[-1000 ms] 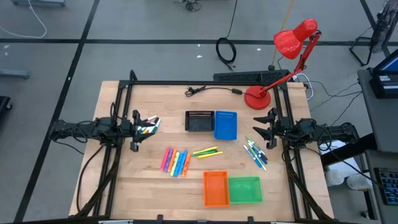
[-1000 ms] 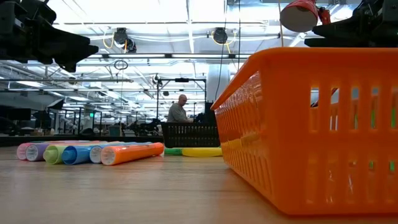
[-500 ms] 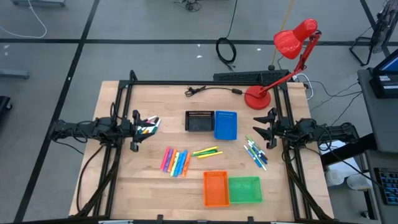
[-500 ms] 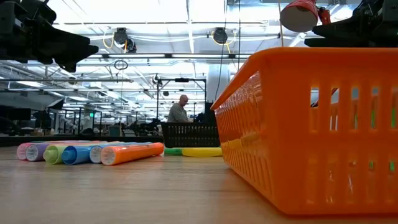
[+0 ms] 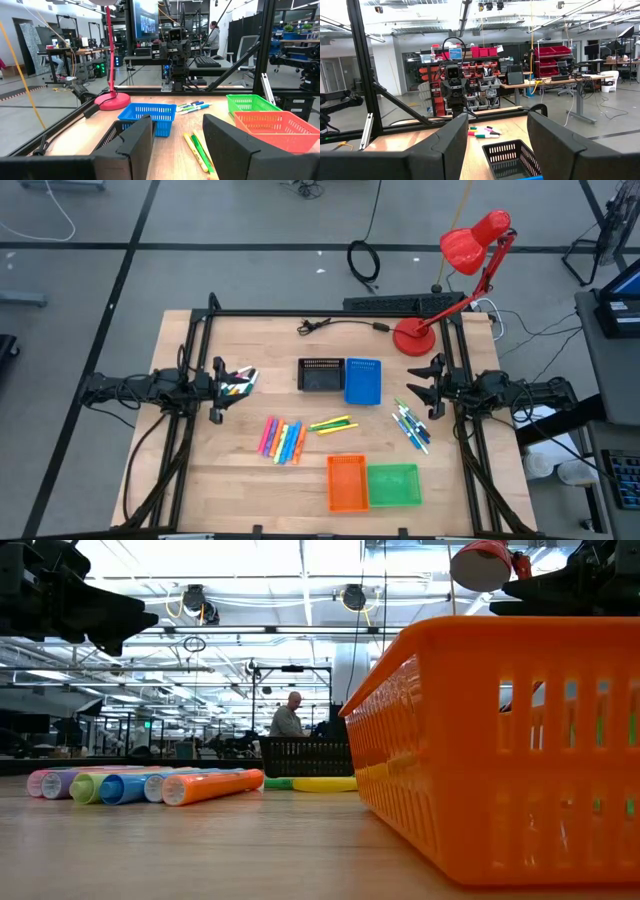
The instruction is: Pick & Place Markers
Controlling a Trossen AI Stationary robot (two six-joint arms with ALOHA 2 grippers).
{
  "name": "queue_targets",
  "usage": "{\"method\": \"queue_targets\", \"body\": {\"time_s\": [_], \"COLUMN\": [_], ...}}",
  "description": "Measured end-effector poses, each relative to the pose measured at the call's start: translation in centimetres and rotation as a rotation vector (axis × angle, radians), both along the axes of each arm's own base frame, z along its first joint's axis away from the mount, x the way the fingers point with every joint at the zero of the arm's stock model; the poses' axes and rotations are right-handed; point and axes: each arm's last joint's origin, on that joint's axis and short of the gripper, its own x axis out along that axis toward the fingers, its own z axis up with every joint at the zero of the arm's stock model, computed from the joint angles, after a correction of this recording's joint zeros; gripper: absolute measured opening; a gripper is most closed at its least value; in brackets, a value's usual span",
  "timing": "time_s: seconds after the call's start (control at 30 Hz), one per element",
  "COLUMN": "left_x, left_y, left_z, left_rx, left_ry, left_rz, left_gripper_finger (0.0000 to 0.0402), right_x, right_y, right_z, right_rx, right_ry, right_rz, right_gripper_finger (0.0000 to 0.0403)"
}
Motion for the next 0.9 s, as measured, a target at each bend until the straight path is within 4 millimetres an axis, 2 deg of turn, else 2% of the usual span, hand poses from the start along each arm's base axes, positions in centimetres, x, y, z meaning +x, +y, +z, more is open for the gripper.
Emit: {"method": "queue_targets", "body": {"time_s": [0.8, 0.9], "left_x": [0.00, 0.00], "left_y": [0.00, 0.00], "left_z": [0.00, 0.00], "left_rx": [0.000, 0.000], "left_ry": [0.000, 0.000], "left_rz": [0.000, 0.000], "left_gripper_finger": [0.0182, 0.0182], "right_x": [0.00, -0.08], "right_y": [0.00, -0.11], "right_z": [0.01, 0.30], "right_rx": [-0.003, -0.129], "right_ry": [0.000, -0.006], "right_rz": [0.000, -0.064], "right_gripper_finger": [0.0192, 0.0192]}}
